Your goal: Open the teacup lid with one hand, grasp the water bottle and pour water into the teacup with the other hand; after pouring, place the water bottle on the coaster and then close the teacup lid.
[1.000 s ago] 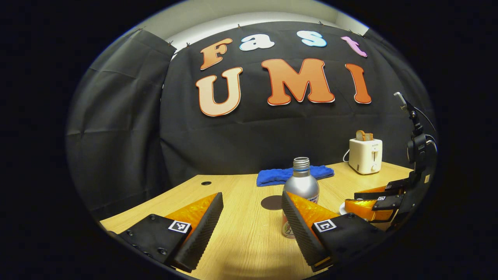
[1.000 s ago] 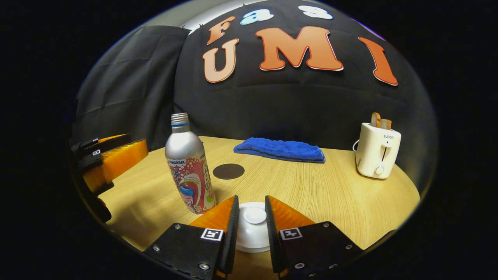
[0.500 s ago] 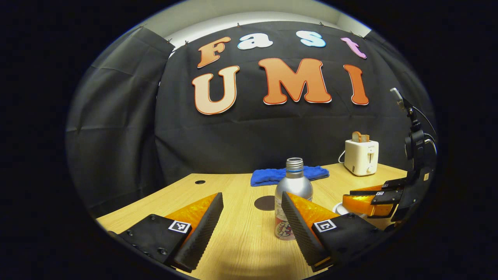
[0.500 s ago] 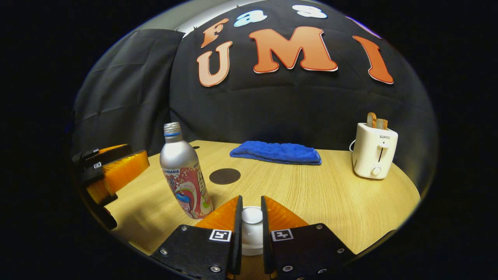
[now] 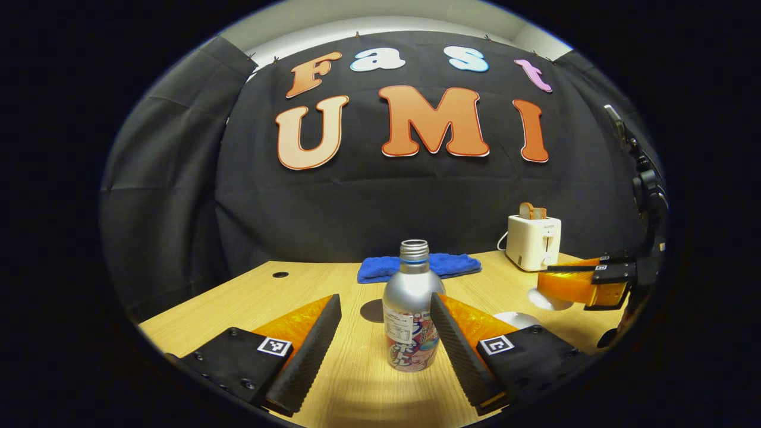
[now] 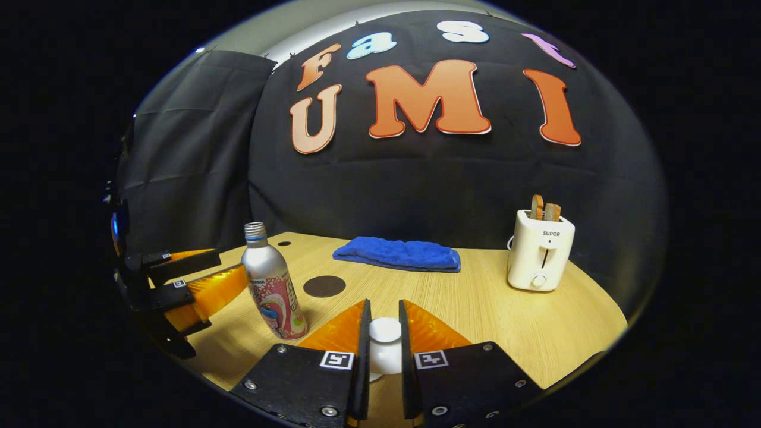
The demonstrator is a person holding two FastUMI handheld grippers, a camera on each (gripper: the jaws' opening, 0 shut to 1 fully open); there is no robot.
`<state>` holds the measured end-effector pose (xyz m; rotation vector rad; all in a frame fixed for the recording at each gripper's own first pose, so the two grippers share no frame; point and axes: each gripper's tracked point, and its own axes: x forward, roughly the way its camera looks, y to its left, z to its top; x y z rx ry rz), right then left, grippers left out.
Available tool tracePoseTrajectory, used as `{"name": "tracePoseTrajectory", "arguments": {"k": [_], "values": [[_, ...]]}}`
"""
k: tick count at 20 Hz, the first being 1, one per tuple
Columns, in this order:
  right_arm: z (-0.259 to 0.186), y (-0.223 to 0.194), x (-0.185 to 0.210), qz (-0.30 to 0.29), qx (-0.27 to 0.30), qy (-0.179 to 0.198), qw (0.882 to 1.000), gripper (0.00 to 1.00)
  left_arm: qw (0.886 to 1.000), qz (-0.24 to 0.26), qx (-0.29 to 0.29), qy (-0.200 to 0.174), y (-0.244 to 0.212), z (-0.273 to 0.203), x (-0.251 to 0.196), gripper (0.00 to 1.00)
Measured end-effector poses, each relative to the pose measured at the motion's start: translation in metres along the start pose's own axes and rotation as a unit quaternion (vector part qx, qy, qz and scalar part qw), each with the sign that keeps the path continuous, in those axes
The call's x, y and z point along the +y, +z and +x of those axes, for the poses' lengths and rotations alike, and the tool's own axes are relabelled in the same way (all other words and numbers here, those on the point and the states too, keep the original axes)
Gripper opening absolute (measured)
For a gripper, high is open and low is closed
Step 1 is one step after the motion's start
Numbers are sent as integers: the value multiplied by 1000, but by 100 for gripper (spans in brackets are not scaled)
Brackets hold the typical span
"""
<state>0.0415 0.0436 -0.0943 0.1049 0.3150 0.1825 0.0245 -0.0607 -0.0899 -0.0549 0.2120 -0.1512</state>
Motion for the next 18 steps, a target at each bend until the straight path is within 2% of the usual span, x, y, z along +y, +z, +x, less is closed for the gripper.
{"name": "tracePoseTrajectory", "arguments": {"k": [5, 15, 16, 17, 18], "values": [[-12, -3, -17, 14, 1, -15, 1000, 23, 1000, -16, 21, -4, -19, 18, -6, 99], [-31, -3, -41, 12, -6, -44, 999, 23, 996, -24, 80, -39, -56, 50, -33, 99], [-33, -3, -45, 12, -8, -47, 999, 23, 995, -25, 87, -39, -61, 52, -32, 94], [-36, 1, -48, 14, -11, -51, 999, 23, 994, -25, 95, -37, -64, 52, -32, 99], [-38, 1, -51, 15, -12, -53, 998, 23, 995, -23, 91, -34, -63, 53, -31, 100]]}}
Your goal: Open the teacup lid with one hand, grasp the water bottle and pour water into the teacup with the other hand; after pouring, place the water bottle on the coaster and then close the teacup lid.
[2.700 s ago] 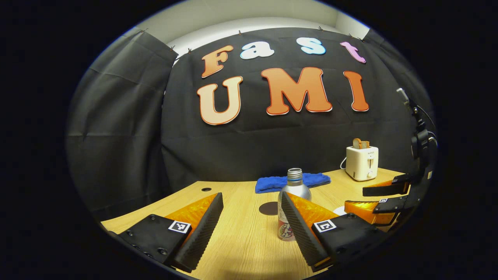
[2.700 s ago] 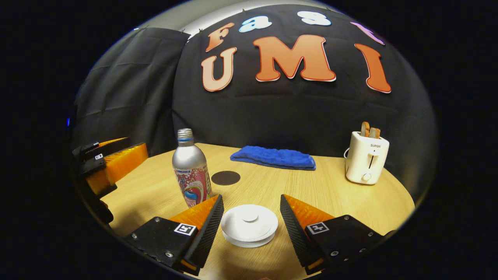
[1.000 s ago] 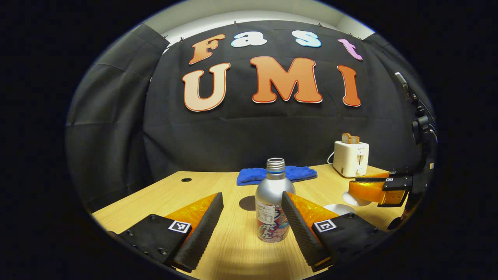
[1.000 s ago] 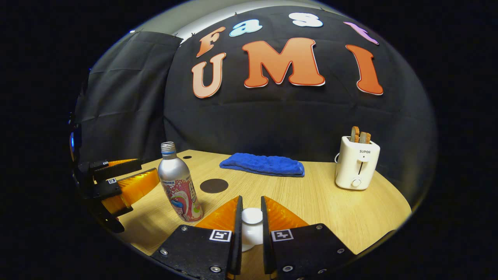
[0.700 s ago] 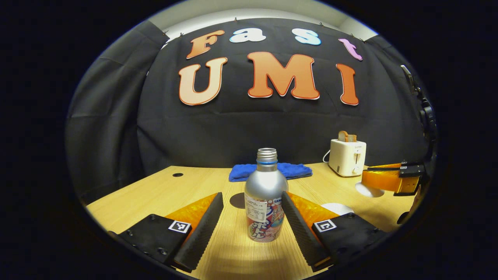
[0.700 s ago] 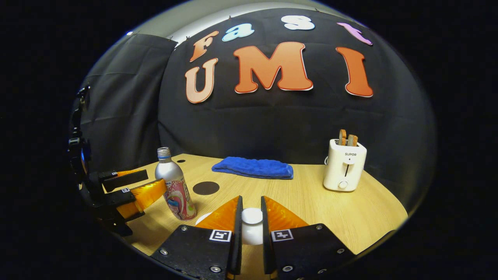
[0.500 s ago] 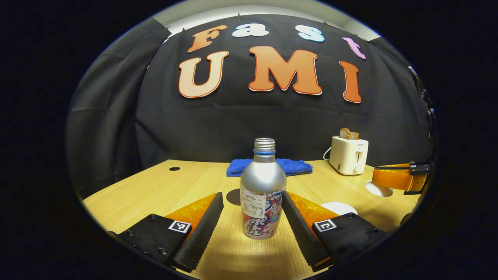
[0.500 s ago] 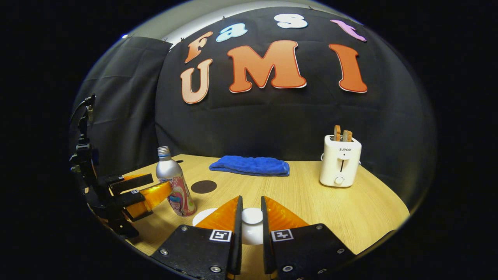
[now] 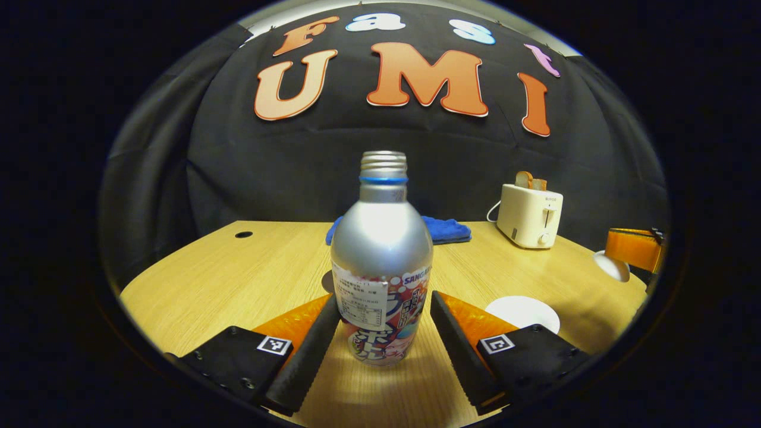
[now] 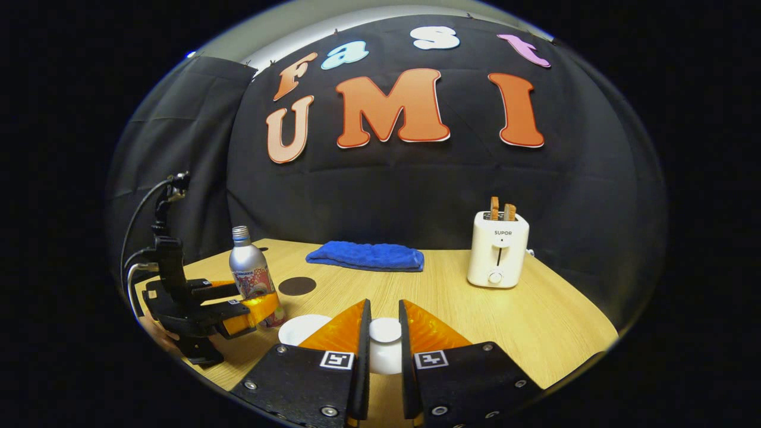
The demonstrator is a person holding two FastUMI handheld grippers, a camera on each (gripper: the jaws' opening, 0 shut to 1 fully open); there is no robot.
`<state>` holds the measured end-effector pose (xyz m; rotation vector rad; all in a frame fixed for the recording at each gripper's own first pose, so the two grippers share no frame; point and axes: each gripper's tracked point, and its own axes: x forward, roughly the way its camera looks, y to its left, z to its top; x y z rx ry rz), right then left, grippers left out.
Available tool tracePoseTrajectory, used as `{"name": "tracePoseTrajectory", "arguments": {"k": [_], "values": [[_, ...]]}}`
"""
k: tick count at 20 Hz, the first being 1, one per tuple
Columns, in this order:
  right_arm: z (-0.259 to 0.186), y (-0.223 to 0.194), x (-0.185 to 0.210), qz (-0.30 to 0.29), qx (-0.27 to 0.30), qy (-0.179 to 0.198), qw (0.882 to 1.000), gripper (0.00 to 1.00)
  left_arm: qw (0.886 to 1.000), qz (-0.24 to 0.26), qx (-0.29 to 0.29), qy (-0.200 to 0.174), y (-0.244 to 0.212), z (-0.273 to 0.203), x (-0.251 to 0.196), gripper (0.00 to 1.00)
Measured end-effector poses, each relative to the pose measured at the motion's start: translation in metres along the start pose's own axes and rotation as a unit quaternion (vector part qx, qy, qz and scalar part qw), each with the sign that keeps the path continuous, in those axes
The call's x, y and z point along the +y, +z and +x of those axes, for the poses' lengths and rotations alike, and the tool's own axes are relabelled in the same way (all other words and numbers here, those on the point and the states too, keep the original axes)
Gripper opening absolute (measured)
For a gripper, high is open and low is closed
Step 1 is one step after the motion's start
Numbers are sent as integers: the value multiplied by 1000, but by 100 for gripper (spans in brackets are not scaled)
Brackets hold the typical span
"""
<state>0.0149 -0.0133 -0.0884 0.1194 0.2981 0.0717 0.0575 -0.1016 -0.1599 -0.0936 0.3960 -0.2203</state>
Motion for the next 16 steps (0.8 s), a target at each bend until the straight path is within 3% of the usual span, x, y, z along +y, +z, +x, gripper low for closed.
{"name": "tracePoseTrajectory", "arguments": {"k": [5, 8, 9, 10, 16], "values": [[-5, 4, -17, 9, -5, -13, 1000, 23, 999, 29, 10, 13, 1, -1, 6, 83], [-9, 4, -23, 17, -8, -17, 1000, 23, 996, 77, 14, 41, 5, -5, 13, 86], [-9, 5, -25, 17, -11, -18, 1000, 23, 993, 99, 16, 57, 8, -10, 18, 86], [-11, 6, -26, 15, -12, -19, 1000, 23, 990, 122, 12, 66, 12, -11, 22, 80], [-19, 7, -41, 19, -19, -28, 999, 23, 960, 259, -16, 108, 41, -22, 34, 84]]}}
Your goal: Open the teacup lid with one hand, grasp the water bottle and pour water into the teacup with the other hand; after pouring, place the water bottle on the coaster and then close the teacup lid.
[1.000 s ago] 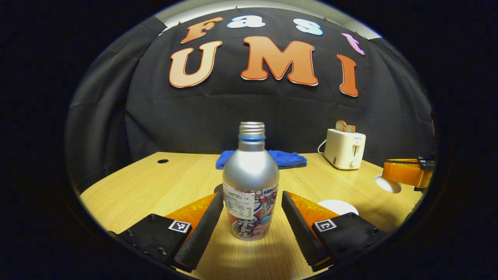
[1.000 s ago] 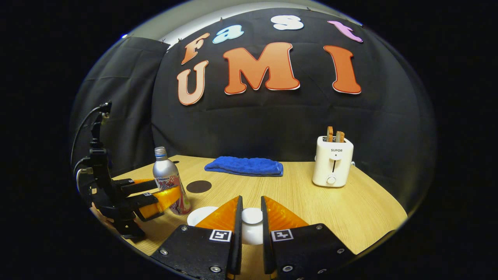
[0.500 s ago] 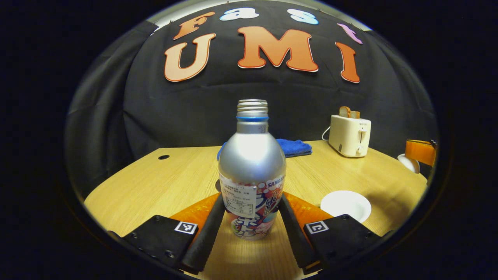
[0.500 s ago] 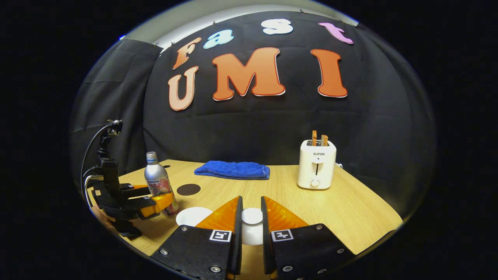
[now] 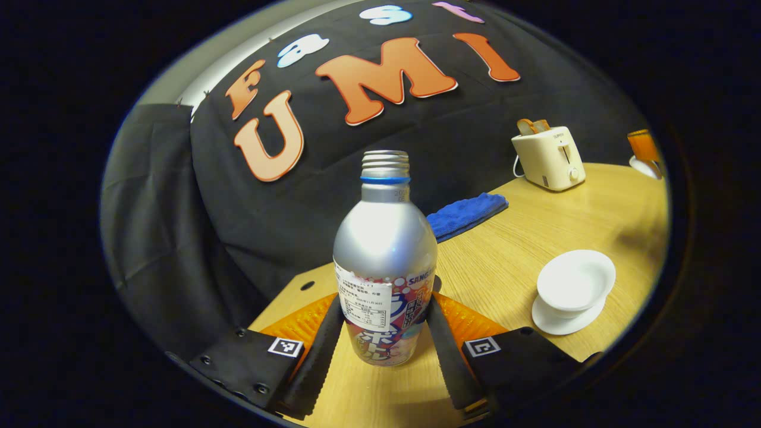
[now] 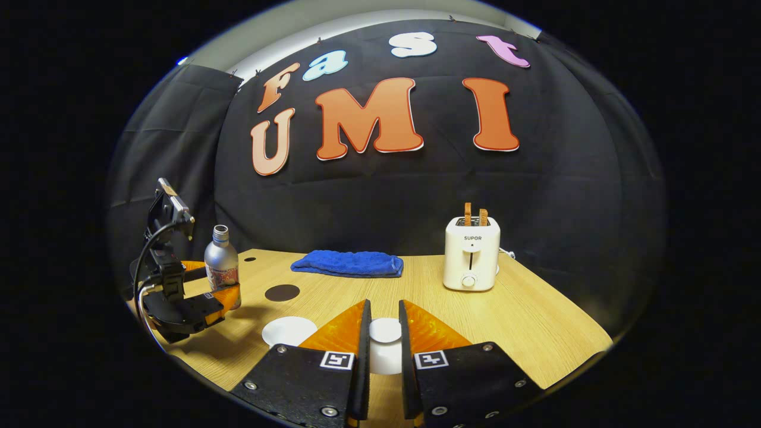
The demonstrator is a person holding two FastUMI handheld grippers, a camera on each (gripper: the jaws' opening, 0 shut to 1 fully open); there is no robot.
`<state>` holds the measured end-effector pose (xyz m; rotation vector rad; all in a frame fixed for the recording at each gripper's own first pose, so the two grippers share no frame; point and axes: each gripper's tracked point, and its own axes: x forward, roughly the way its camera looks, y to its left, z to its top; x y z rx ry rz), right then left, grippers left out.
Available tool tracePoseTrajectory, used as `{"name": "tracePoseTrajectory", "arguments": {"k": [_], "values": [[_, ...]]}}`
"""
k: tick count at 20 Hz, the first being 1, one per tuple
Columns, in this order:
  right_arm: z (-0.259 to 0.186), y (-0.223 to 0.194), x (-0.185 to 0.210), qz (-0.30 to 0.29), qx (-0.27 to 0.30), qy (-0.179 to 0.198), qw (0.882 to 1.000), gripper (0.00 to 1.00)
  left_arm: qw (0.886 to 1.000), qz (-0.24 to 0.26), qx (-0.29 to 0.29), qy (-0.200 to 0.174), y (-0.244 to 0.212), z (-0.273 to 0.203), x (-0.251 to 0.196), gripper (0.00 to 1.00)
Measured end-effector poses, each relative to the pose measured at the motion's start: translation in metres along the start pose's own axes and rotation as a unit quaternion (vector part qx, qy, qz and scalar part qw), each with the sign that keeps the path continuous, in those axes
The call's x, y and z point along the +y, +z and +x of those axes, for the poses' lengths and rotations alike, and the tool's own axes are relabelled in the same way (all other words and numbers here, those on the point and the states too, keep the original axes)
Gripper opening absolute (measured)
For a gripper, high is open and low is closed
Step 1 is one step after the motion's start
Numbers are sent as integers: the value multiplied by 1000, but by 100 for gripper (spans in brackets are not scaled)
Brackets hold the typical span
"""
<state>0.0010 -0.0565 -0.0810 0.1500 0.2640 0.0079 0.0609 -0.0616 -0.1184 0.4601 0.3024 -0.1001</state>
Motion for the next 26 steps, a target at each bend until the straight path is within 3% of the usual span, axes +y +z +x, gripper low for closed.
{"name": "tracePoseTrajectory", "arguments": {"k": [3, 4, 6, 8, 9, 11, 13, 15, 16, 18, 20, 23, 24, 26], "values": [[-4, 2, -9, 2, -3, -6, 1000, 22, 997, 71, -22, 13, 12, -4, 4, 83], [-7, 2, -12, 3, -6, -10, 1000, 23, 995, 91, -26, 15, 16, -2, 4, 88], [-11, 3, -18, 5, -6, -13, 1000, 23, 991, 128, -32, 15, 17, -1, 2, 84], [-15, 4, -23, 6, -10, -15, 1000, 23, 984, 172, -35, 20, 19, -2, 1, 87], [-16, 4, -25, 5, -12, -17, 1000, 23, 980, 193, -38, 21, 20, -2, 2, 80], [-18, 4, -32, 2, -14, -23, 1000, 23, 973, 226, -40, 19, 18, -5, -2, 84], [-21, 3, -35, 0, -16, -24, 1000, 23, 965, 260, -39, 15, 17, -5, -4, 80], [-22, 3, -38, -3, -17, -27, 999, 23, 954, 297, -40, 12, 16, -4, -5, 87], [-21, 4, -41, -4, -19, -31, 999, 23, 948, 316, -43, 4, 15, -4, -7, 80], [-22, 5, -42, 0, -17, -31, 999, 23, 933, 356, -51, 5, 17, -7, -8, 88], [-23, 5, -44, 2, -20, -31, 999, 23, 920, 387, -56, 8, 20, -6, -2, 83], [-22, 7, -48, -1, -22, -34, 999, 23, 897, 438, -62, 1, 22, -1, -3, 87], [-22, 6, -49, 0, -20, -36, 999, 23, 889, 453, -68, 4, 24, 0, -2, 80], [-23, 5, -51, 1, -21, -37, 999, 23, 872, 484, -71, 7, 28, 1, 0, 80]]}}
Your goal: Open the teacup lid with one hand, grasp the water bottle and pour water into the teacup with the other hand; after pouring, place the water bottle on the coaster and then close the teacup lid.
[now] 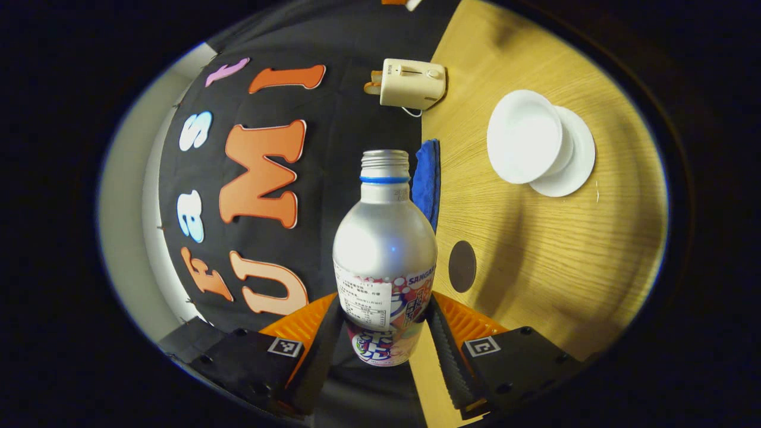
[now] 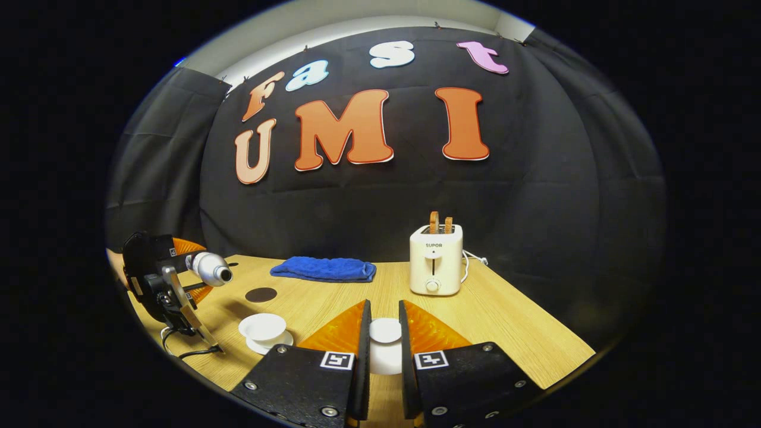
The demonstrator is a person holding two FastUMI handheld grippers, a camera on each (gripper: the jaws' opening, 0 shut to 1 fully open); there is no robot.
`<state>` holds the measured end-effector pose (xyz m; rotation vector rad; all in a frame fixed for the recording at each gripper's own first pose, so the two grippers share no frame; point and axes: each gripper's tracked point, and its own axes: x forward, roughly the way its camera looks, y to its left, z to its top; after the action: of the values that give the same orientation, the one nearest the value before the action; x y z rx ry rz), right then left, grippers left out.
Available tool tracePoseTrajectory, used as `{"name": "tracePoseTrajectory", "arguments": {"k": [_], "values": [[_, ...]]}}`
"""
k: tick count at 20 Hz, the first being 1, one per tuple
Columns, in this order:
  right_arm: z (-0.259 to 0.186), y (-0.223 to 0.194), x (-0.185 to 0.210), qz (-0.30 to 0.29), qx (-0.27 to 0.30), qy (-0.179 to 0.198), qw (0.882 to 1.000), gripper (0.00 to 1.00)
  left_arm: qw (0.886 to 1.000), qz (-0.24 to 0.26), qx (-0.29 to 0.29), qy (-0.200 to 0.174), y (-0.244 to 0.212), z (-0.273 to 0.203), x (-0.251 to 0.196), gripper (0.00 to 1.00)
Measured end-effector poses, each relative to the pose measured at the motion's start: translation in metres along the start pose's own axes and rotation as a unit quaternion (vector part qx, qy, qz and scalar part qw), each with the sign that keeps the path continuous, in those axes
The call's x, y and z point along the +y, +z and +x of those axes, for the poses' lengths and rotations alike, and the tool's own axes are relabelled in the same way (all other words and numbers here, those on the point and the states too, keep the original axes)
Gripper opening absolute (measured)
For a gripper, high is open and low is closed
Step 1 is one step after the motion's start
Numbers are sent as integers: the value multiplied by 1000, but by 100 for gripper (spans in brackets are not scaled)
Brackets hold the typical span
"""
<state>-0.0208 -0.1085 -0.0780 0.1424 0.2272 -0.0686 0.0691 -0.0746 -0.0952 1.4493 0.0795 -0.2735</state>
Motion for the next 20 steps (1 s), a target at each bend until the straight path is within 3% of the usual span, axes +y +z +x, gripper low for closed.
{"name": "tracePoseTrajectory", "arguments": {"k": [4, 10, 20], "values": [[-1, -2, -5, 0, 0, -2, 1000, 23, 998, 58, -9, 0, 3, 4, 3, 87], [-1, -2, -12, 3, -2, -9, 1000, 23, 990, 138, -18, 1, 5, 3, 16, 84], [-3, -8, -21, 17, 2, -17, 1000, 23, 978, 207, -38, 12, 16, 1, 29, 81]]}}
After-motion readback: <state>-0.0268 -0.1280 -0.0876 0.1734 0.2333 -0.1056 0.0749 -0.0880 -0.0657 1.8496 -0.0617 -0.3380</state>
